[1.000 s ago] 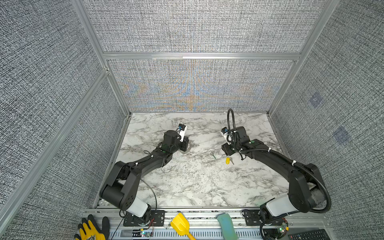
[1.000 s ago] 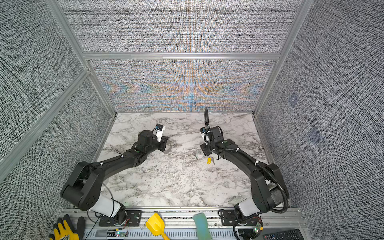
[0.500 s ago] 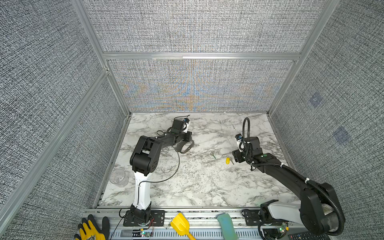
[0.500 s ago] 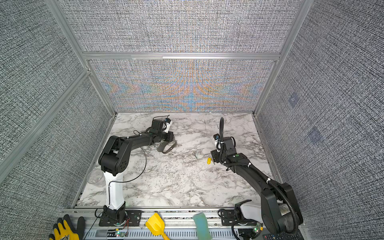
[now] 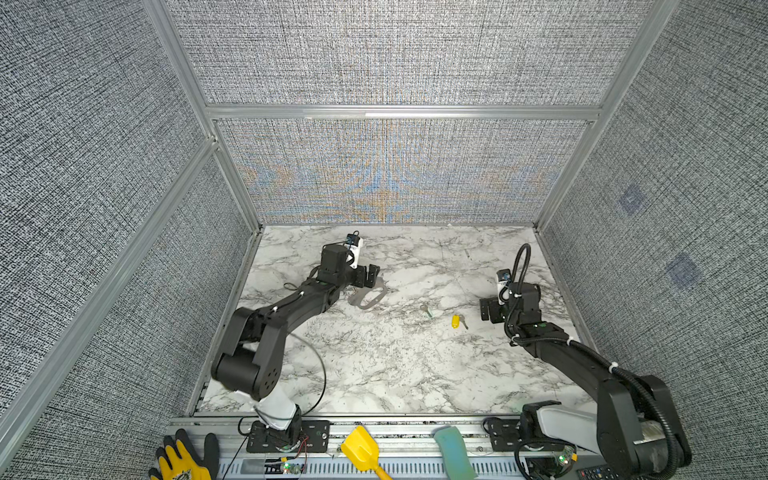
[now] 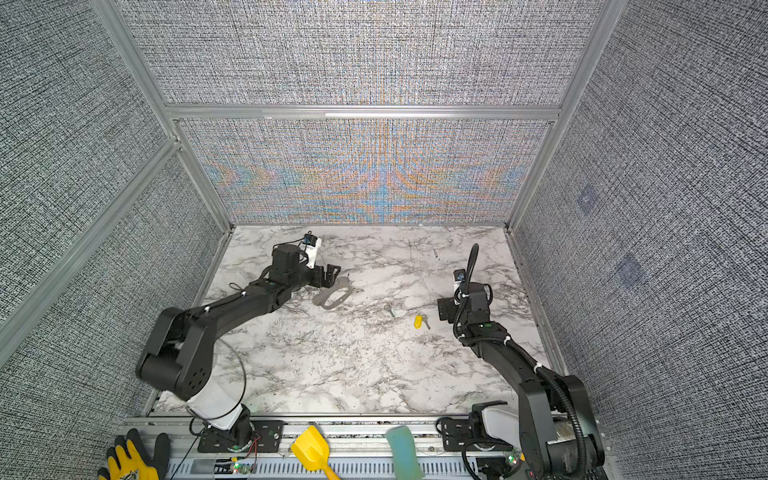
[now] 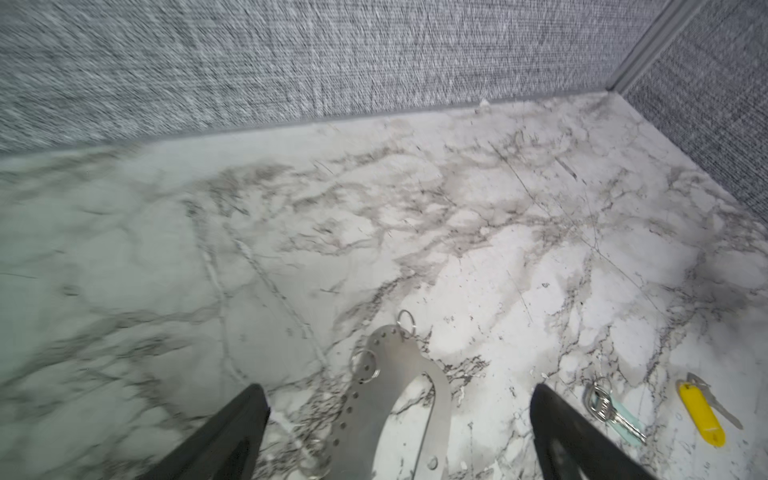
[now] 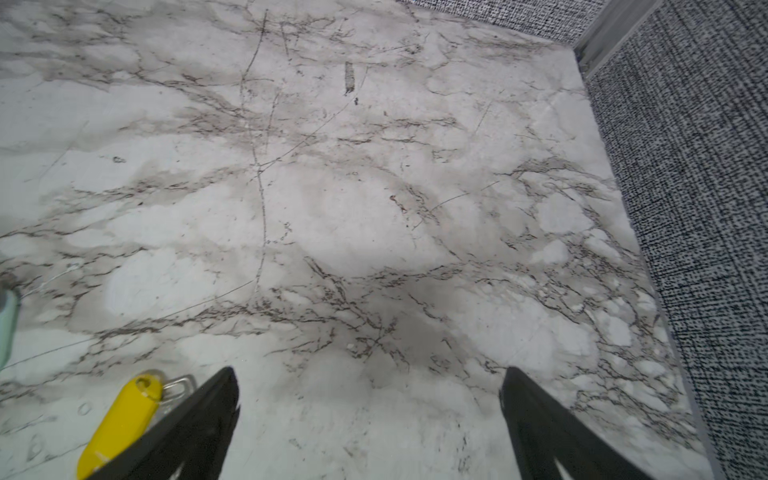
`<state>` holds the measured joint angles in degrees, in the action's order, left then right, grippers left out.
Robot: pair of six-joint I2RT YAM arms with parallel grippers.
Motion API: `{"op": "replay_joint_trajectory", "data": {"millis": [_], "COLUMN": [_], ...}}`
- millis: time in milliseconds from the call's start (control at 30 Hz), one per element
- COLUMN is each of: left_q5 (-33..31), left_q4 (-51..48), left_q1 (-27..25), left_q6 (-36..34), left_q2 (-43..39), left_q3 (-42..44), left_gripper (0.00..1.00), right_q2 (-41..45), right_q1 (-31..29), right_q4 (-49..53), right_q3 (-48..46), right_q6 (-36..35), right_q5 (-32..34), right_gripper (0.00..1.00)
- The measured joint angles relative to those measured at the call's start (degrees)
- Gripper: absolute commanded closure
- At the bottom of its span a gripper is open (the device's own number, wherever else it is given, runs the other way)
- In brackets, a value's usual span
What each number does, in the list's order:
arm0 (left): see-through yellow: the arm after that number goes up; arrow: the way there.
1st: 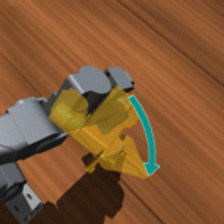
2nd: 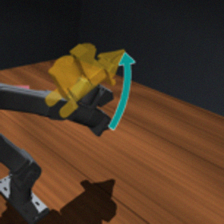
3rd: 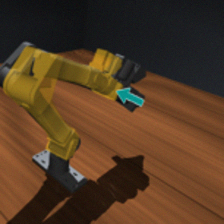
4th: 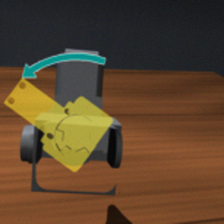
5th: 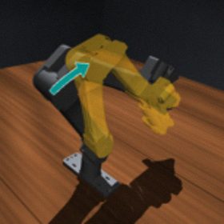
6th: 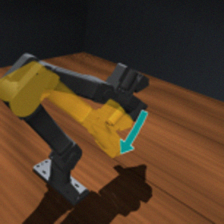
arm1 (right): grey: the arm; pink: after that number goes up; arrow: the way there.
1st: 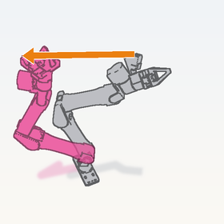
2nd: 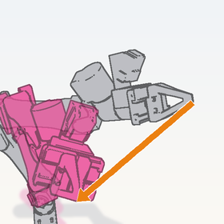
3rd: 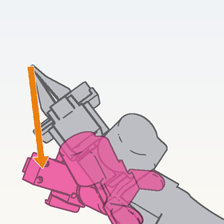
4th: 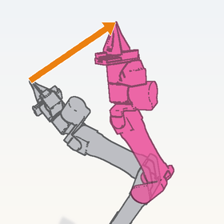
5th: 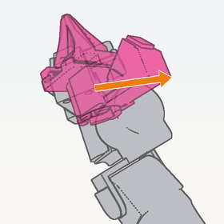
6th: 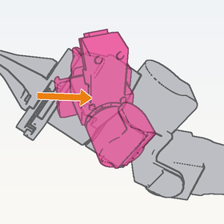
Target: Remove the keys from the keyring
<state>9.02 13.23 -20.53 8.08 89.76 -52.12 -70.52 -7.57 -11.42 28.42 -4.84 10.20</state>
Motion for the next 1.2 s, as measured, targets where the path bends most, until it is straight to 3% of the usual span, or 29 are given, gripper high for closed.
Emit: {"op": "replay_joint_trajectory", "data": {"millis": [233, 433, 700, 900, 1000, 1200], "left_q5": [-15.0, -22.5, -24.5, -20.3, -19.0, -16.4], "left_q4": [7.7, 15.0, 32.7, 50.8, 55.9, 60.5], "left_q1": [7.2, 12.1, 13.7, 15.9, 18.4, 18.5], "left_q6": [-0.7, -3.0, -7.0, -9.6, -9.1, -9.1], "left_q2": [-20.3, -25.3, -17.5, -6.0, -2.8, -1.9], "left_q3": [20.6, 33.0, 41.2, 41.8, 42.5, 42.5], "left_gripper": [0.01, 0.01, 0.01, 0.01, 0.00, 0.01], "right_q2": [-3.4, -13.8, -17.6, -17.8, -18.0, -18.2], "right_q1": [3.8, 6.1, 7.6, 7.7, 7.7, 7.7], "right_q4": [-21.6, -40.9, -48.6, -48.0, -47.9, -47.8], "right_q3": [-11.1, -13.5, -12.3, -10.8, -10.7, -10.4], "right_q6": [1.2, 1.2, 2.1, 3.6, 4.0, 4.2], "right_q5": [-0.5, -4.1, -6.9, -5.7, -4.8, -4.5], "right_gripper": [0.00, 0.01, 0.01, 0.01, 0.01, 0.01]}}
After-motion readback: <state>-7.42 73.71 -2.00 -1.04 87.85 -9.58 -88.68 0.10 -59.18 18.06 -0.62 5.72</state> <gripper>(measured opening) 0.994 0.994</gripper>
